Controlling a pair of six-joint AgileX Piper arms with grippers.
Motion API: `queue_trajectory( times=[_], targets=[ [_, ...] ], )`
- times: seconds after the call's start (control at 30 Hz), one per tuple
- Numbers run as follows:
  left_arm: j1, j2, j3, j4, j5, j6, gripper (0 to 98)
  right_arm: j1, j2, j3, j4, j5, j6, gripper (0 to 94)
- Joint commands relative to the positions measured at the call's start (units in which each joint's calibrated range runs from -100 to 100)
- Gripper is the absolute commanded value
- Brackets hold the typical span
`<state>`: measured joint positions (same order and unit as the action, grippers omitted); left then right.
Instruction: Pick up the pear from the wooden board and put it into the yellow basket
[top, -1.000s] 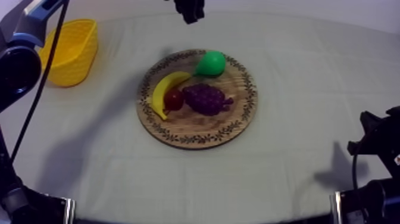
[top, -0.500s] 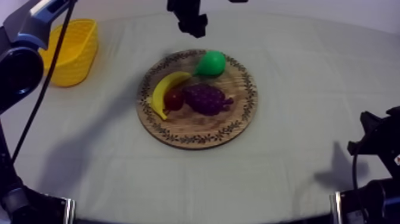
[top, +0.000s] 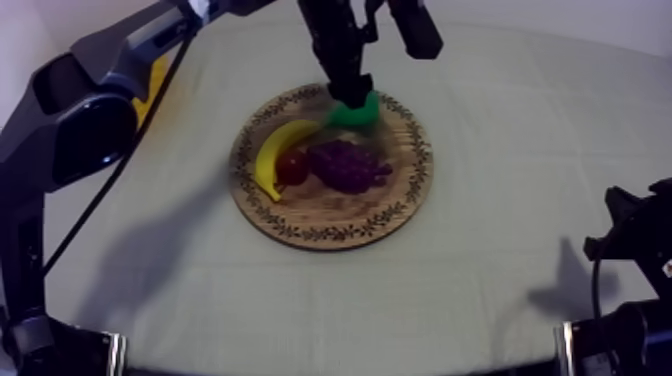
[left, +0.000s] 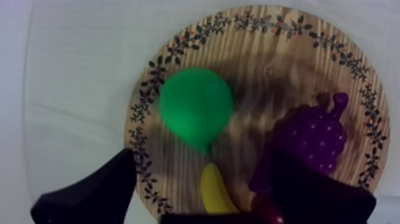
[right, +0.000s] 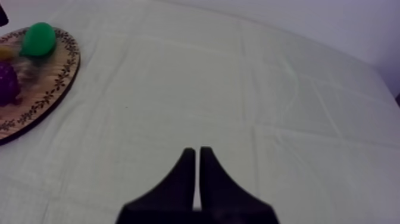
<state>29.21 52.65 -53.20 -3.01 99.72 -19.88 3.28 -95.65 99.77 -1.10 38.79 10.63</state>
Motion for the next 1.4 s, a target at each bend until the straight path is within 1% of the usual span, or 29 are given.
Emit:
queue_trajectory(
  times=[0.0, 0.23, 0.4, 0.7, 0.83, 0.97, 1.2, 1.37],
  targets=[
    [0.1, 1.5, -0.2, 0.2, 0.0, 0.1, 84.6, 0.0, 0.0, 0.0, 0.0, 0.0, 0.0, 0.4],
    [-0.1, 6.6, -5.2, 0.81, 0.0, 0.8, 89.2, 0.0, 0.0, 0.0, 0.0, 0.0, 0.0, 0.4],
    [-0.5, 9.9, -8.6, 1.03, 0.0, 1.0, 90.8, 0.0, 0.0, 0.0, 0.0, 0.0, 0.0, 0.4],
    [-1.0, 17.0, -16.2, 1.56, 0.1, 0.9, 89.4, 0.0, 0.0, 0.0, 0.0, 0.0, 0.0, 0.4],
    [-1.1, 19.5, -19.1, 1.62, 0.1, 1.1, 87.0, 0.0, 0.0, 0.0, 0.0, 0.0, 0.0, 0.4],
    [-1.4, 20.9, -20.1, 1.76, 0.1, 2.0, 81.1, 0.0, 0.0, 0.0, 0.0, 0.0, 0.0, 0.4],
    [-2.3, 22.3, -21.2, 2.25, -0.1, 3.6, 60.5, 0.0, 0.0, 0.0, 0.0, 0.0, 0.0, 0.4],
    [-2.4, 22.4, -21.7, 2.43, -0.9, 3.9, 51.1, 0.0, 0.0, 0.0, 0.0, 0.0, 0.0, 0.4]
  ],
)
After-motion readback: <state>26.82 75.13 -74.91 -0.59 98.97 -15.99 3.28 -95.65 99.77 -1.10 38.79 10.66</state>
